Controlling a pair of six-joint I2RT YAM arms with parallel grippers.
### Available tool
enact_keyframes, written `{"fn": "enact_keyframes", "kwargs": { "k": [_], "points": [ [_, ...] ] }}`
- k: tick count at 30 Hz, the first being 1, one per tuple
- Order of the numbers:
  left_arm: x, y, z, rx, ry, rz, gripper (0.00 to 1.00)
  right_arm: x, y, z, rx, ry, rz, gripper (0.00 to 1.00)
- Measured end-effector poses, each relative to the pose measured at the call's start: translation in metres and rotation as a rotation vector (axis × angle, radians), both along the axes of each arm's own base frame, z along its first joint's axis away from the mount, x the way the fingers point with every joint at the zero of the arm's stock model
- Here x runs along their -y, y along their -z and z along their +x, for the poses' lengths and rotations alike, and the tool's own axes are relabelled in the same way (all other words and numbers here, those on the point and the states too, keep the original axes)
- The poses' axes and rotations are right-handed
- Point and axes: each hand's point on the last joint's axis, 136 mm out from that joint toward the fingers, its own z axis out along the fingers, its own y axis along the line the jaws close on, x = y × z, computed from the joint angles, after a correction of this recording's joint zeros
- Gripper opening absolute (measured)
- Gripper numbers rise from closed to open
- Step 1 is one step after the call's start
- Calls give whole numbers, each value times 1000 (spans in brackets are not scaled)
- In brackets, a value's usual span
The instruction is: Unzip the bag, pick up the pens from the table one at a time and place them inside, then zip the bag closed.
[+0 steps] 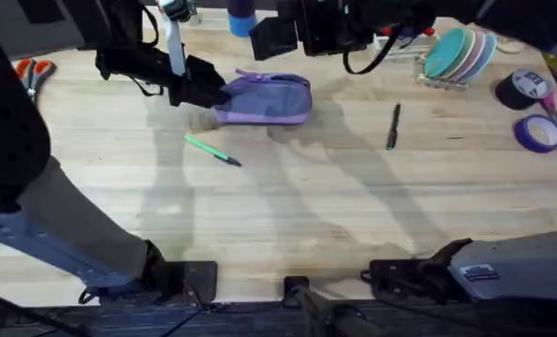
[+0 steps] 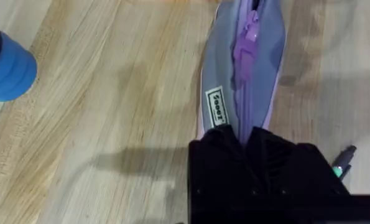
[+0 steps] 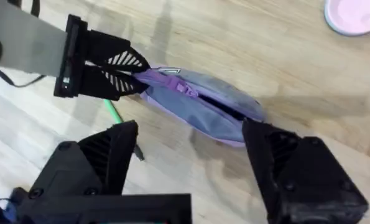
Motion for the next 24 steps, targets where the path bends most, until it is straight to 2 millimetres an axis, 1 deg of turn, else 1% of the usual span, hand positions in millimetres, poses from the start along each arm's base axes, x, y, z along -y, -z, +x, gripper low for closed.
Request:
{"fn": "enact_keyframes", "kwargs": {
  "k": [3,12,17,24],
  "points": [
    [0,0,0,0,0,0,42,-1,0,-1,29,-62,-29,995],
    [0,0,0,0,1,0,42,-21,-4,-17,170,-429,-104,995],
    [0,0,0,0,1,0,42,-31,-18,-6,339,-558,-144,995],
    [0,0,0,0,1,0,42,-31,-17,-6,407,-654,-206,995]
  ]
}}
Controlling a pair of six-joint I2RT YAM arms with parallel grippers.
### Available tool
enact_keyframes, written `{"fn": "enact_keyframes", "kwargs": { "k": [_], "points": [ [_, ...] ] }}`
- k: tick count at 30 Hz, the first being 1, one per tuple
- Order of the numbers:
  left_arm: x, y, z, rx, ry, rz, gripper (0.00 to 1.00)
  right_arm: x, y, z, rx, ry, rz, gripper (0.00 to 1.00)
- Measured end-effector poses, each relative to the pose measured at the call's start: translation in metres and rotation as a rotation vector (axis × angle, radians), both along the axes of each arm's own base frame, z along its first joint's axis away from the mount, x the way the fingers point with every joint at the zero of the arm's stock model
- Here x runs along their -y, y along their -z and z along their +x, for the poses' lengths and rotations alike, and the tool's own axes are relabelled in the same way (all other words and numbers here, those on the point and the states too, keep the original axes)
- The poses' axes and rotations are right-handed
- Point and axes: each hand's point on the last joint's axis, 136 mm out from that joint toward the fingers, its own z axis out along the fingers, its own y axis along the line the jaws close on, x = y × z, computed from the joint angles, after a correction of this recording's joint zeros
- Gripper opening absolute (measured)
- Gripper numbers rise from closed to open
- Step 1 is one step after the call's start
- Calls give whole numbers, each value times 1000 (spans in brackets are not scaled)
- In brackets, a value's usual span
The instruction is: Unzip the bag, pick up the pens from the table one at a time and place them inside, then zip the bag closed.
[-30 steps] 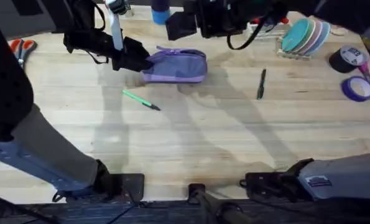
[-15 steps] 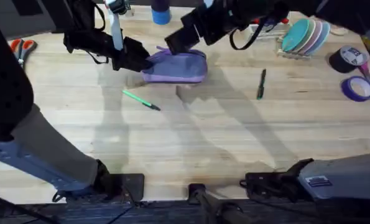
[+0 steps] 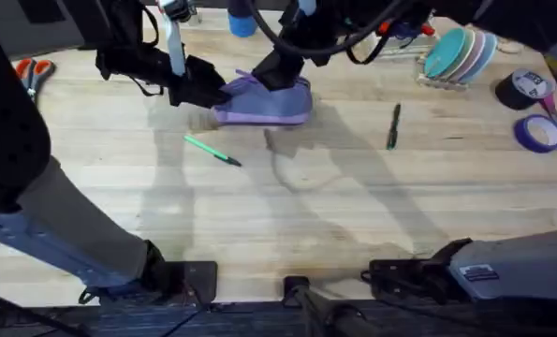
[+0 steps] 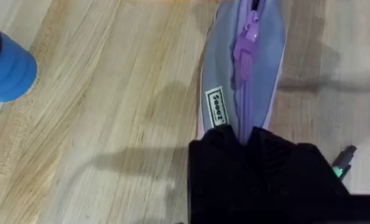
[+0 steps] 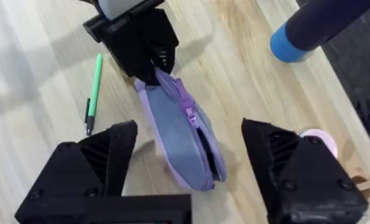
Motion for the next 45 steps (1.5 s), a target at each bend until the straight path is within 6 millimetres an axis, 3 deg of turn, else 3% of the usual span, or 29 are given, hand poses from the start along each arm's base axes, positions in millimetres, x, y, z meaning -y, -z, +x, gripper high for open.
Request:
{"fn": "enact_keyframes", "kwargs": {
  "k": [4,9,14,22,33,42,45],
  "points": [
    [0,0,0,0,0,0,42,-1,0,2,41,-26,-30,995],
    [0,0,0,0,0,0,42,0,5,25,144,-15,-91,995],
    [0,0,0,0,0,0,42,-9,9,21,127,-62,-66,996],
    [0,0,0,1,0,0,42,-16,55,12,6,-143,-114,995],
    [0,0,0,1,0,0,42,-23,63,13,10,-172,-114,995],
    [0,0,1,4,1,1,42,-30,104,22,-47,-178,-144,996],
    [0,0,1,4,1,0,42,-33,109,27,-37,-178,-139,995]
  ]
}}
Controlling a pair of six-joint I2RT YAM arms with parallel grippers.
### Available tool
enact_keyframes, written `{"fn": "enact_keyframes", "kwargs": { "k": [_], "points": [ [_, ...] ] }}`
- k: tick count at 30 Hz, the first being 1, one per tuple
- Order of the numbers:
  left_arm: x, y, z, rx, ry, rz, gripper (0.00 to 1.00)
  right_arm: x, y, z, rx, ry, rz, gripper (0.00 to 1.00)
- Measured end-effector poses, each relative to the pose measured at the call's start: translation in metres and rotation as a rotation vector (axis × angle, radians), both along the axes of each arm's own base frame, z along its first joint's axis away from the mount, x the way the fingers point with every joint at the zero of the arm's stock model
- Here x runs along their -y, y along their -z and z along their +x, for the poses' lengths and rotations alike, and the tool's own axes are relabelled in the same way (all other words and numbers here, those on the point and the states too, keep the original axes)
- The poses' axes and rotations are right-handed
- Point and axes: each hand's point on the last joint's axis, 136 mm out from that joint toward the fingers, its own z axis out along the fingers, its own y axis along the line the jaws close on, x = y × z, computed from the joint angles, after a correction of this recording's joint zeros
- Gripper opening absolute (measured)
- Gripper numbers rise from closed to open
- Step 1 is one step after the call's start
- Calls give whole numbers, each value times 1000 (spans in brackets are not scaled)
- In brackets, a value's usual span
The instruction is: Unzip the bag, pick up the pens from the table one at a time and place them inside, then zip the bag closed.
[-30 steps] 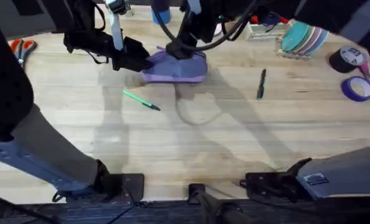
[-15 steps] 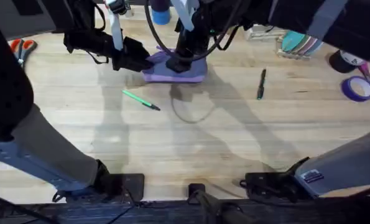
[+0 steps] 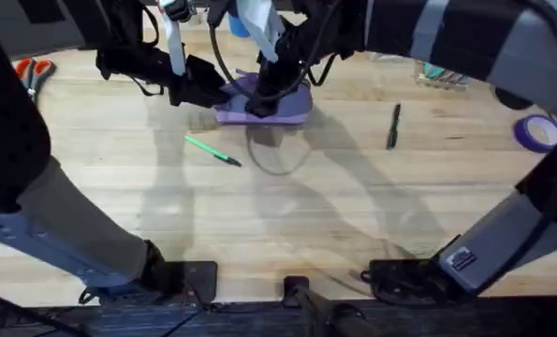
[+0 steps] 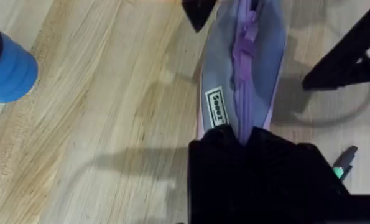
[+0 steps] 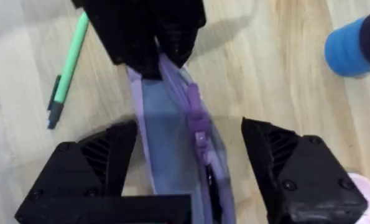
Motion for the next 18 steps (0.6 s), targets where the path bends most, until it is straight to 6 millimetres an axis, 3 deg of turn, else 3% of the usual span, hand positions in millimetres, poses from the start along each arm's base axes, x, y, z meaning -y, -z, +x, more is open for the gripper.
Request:
{"fn": "enact_keyframes", "kwargs": {
  "k": [3,9,13,18],
  "points": [
    [0,0,0,0,0,0,42,-3,-4,5,25,-1,16,927],
    [0,0,0,1,0,0,42,-3,-5,5,30,-2,17,672],
    [0,0,0,1,0,1,42,-3,-5,5,29,-3,17,590],
    [0,0,0,3,0,1,42,-3,-5,5,29,-3,17,406]
  ]
}}
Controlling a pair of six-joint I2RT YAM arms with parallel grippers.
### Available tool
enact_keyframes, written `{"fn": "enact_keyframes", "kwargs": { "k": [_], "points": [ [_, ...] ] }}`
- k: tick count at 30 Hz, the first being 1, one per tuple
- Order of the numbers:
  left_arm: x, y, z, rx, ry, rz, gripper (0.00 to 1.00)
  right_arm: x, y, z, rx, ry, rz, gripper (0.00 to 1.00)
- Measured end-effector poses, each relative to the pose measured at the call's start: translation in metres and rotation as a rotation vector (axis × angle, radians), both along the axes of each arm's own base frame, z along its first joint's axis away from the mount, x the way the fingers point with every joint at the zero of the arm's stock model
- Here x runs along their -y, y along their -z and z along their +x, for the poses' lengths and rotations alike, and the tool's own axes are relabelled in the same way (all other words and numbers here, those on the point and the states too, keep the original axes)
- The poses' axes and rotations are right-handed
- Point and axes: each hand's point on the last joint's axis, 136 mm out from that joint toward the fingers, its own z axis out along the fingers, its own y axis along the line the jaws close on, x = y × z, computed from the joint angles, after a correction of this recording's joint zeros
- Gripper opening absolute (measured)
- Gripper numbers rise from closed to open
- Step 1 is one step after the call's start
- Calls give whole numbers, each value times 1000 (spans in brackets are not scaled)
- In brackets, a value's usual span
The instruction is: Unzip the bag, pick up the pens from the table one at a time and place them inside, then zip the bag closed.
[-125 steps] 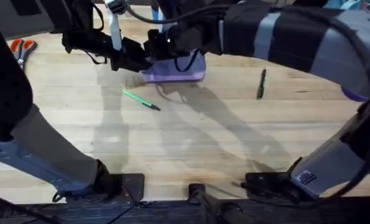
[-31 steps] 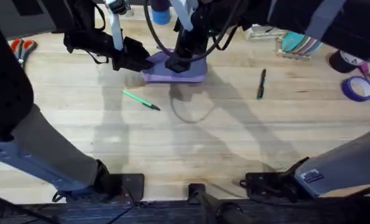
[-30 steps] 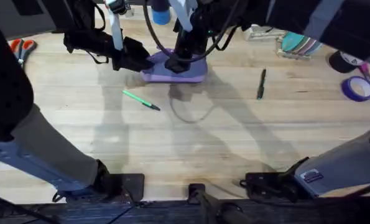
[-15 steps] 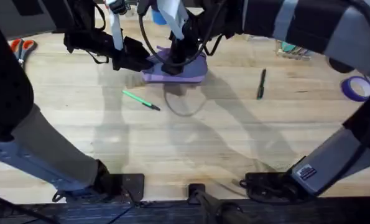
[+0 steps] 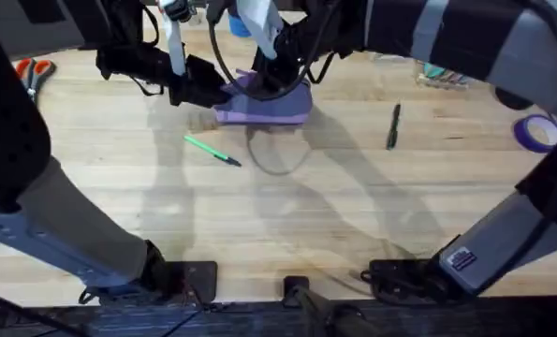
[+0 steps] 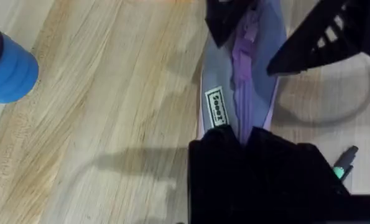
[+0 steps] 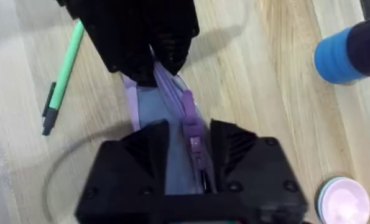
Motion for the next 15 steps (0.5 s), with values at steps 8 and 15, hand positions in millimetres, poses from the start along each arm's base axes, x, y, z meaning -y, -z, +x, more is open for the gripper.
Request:
{"fn": "enact_keyframes", "kwargs": {
  "k": [8,15],
  "points": [
    [0,0,0,0,1,1,42,0,0,0,2,0,1,33],
    [0,0,0,0,1,0,42,0,0,0,-3,7,4,33]
  ]
}}
